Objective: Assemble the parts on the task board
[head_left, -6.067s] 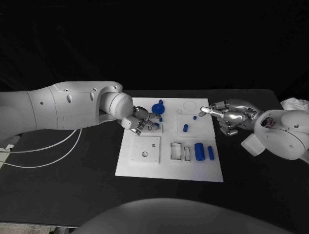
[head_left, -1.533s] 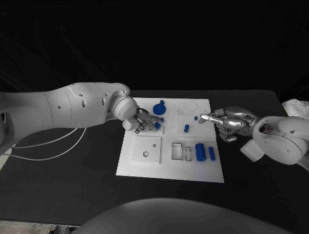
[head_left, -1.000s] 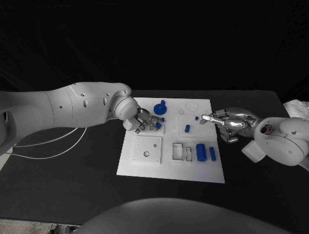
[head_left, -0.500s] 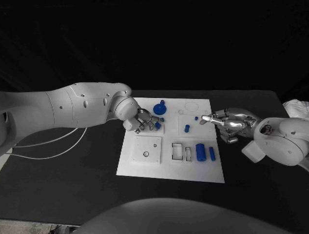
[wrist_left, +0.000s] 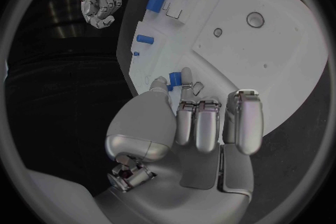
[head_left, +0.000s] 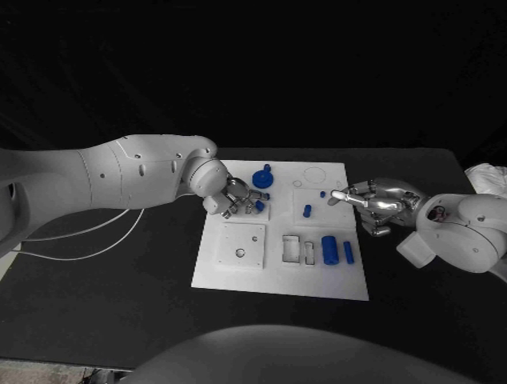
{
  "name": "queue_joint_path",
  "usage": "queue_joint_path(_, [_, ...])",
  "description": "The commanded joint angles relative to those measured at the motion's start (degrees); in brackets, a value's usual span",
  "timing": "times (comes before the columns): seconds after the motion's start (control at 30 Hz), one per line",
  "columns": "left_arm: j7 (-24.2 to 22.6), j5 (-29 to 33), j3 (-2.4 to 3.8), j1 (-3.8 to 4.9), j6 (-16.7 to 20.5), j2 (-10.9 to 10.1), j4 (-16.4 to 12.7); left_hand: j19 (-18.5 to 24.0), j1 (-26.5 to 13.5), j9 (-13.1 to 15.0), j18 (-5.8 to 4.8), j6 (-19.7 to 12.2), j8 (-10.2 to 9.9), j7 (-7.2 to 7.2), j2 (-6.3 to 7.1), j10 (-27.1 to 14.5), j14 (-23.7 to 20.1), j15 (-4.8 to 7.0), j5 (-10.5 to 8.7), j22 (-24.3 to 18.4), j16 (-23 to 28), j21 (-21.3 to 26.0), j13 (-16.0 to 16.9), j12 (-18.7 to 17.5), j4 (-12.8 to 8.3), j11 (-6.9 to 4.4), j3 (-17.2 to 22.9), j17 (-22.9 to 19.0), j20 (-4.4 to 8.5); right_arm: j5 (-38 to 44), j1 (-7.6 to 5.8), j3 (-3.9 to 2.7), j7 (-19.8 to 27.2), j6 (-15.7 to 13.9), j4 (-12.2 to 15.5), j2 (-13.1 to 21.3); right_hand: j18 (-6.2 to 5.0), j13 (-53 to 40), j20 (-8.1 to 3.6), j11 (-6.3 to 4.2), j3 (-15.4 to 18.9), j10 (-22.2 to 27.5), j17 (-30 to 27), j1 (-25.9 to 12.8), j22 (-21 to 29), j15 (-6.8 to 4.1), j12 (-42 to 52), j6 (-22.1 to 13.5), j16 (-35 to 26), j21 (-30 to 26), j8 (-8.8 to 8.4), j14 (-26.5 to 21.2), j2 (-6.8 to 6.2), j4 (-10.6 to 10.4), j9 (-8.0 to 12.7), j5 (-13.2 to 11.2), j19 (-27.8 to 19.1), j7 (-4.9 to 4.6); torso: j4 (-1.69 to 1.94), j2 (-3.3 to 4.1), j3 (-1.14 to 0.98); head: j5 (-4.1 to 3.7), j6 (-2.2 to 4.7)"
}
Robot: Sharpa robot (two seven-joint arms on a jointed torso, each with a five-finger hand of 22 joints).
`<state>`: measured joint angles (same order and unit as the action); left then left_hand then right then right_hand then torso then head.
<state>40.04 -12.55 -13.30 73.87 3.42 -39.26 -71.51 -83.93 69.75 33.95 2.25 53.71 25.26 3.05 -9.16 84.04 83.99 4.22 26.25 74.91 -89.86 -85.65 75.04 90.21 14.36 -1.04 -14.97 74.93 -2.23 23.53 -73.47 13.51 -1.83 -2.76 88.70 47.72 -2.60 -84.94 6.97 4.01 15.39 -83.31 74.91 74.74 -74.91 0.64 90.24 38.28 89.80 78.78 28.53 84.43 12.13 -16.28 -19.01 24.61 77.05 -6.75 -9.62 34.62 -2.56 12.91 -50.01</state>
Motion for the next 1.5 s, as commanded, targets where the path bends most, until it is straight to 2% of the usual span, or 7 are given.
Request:
queue_joint_path(0.03, [9.7, -0.1, 0.05, 0.02, -1.7, 0.2, 0.2, -2.3, 0.3, 0.1, -0.36, 0.2, 0.4, -0.28, -0.21, 6.0, 6.0, 0.38, -0.21, 6.8, -0.1, 0.3, 15.0, -0.2, 0.0, -0.42, 0.4, 15.1, 0.44, -0.7, 0.12, 0.0, -0.2, 1.3, 0.1, -0.1, -0.86, -5.1, 0.0, -1.13, -0.2, -6.7, 15.1, 0.6, -10.5, -0.06, -0.2, 0.4, 0.2, -0.3, 0.05, 5.6, 0.09, 0.1, 0.1, 0.0, -0.2, -0.11, -0.02, -0.02, -0.01, 0.15, 0.01])
queue_joint_path(0.23, [9.8, -0.1, 0.06, 0.03, -2.3, 0.2, 0.3, -2.3, 0.4, 0.4, -0.34, 0.3, 0.5, -0.39, -0.29, 6.0, 6.0, 0.45, -0.04, 6.7, -0.1, 0.4, 15.0, -0.2, 0.0, -0.5, 0.6, 15.1, 0.5, -1.0, 0.26, 0.0, -0.2, 1.4, -0.1, -0.2, -0.88, -5.1, 0.02, -1.13, -0.3, -6.7, 15.1, 0.8, -10.5, -0.06, -0.2, 0.5, 0.2, -0.4, 0.1, 5.6, 0.16, 0.2, 0.1, 0.1, -0.3, -0.11, 0.02, 0.0, 0.02, 0.23, 0.01])
queue_joint_path(0.57, [9.7, -0.1, 0.11, 0.04, -2.5, 0.4, 0.4, -2.4, 0.9, 2.1, -0.35, 0.4, 0.7, -0.82, -0.05, 6.0, 6.0, 0.83, 3.2, 6.8, -0.1, 0.4, 15.0, -0.2, -0.4, -0.91, 1.7, 15.1, 0.87, -1.1, 0.49, 0.0, -0.1, 1.5, -0.3, -0.3, -0.93, -5.1, 0.03, -1.13, -0.5, -6.7, 15.1, 1.1, -10.4, -0.06, -0.2, 0.7, 0.2, -0.5, 0.15, 5.6, 0.27, 0.3, 0.1, 0.3, -0.4, -0.09, -0.11, -0.03, 0.01, 0.4, 0.01])
queue_joint_path(0.67, [9.8, -0.1, 0.12, 0.04, -2.7, 0.5, 0.6, -2.4, 0.9, 2.2, -0.35, 0.4, 0.7, -0.83, -0.02, 6.0, 6.0, 0.84, 3.32, 6.8, -0.1, 0.4, 15.0, -0.2, -0.4, -0.93, 1.7, 15.1, 0.88, -1.1, 0.54, 0.0, -0.1, 1.5, -0.4, -0.3, -0.93, -5.1, 0.03, -1.13, -0.5, -6.7, 15.1, 1.1, -10.4, -0.06, -0.2, 0.7, 0.2, -0.5, 0.15, 5.6, 0.27, 0.3, 0.1, 0.3, -0.4, -0.09, 0.0, -0.06, -0.01, 0.24, 0.01])
queue_joint_path(1.07, [9.9, -0.2, 0.13, 0.05, -3.1, 0.6, 0.8, -2.4, 1.6, 3.0, -0.34, 0.7, 0.8, -1.09, 0.08, 6.0, 6.0, 1.02, 4.28, 6.8, -0.1, 0.5, 15.0, -0.2, -0.8, -1.13, 2.6, 15.1, 1.05, -1.1, 0.6, 0.0, 0.0, 1.5, -0.5, -0.4, -0.96, -5.1, 0.03, -1.14, -0.6, -6.7, 15.1, 1.3, -10.4, -0.07, -0.2, 0.8, 0.2, -0.6, 0.2, 5.6, 0.43, 0.3, 0.0, 0.4, -0.5, -0.08, 0.0, -0.05, 0.0, 0.12, 0.01])
queue_joint_path(1.33, [9.9, -0.3, 0.13, 0.05, -3.0, 0.6, 0.7, -2.4, 3.1, 5.2, -0.32, 0.6, 1.3, -1.59, 0.79, 6.0, 6.0, 1.45, 7.71, 6.7, -0.1, 0.6, 15.0, -0.2, -1.9, -1.6, 5.2, 15.1, 1.47, -1.1, 0.73, 0.0, 0.0, 1.6, -0.6, -0.5, -1.04, -5.1, 0.03, -1.14, -0.8, -6.7, 15.1, 1.5, -10.2, -0.07, -0.2, 0.9, 0.2, -0.9, 0.24, 5.6, 0.54, 0.3, 0.0, 0.6, -0.8, -0.07, 0.04, -0.08, 0.05, 0.1, 0.01])
queue_joint_path(1.5, [9.8, -0.3, 0.13, 0.05, -2.6, 0.5, 0.4, -2.4, 4.3, 6.7, -0.3, 0.2, 1.4, -1.78, 1.82, 6.0, 6.0, 1.67, 10.12, 6.7, -0.1, 0.8, 15.0, -0.2, -3.0, -1.83, 8.4, 15.1, 1.73, -1.2, 0.83, 0.0, 0.0, 1.6, -0.7, -0.5, -1.07, -5.1, 0.03, -1.15, -0.8, -6.7, 15.1, 1.5, -10.2, -0.08, -0.2, 1.0, 0.2, -1.0, 0.25, 5.6, 0.58, 0.3, 0.1, 0.6, -0.9, -0.07, 0.05, -0.08, 0.05, 0.2, 0.01])
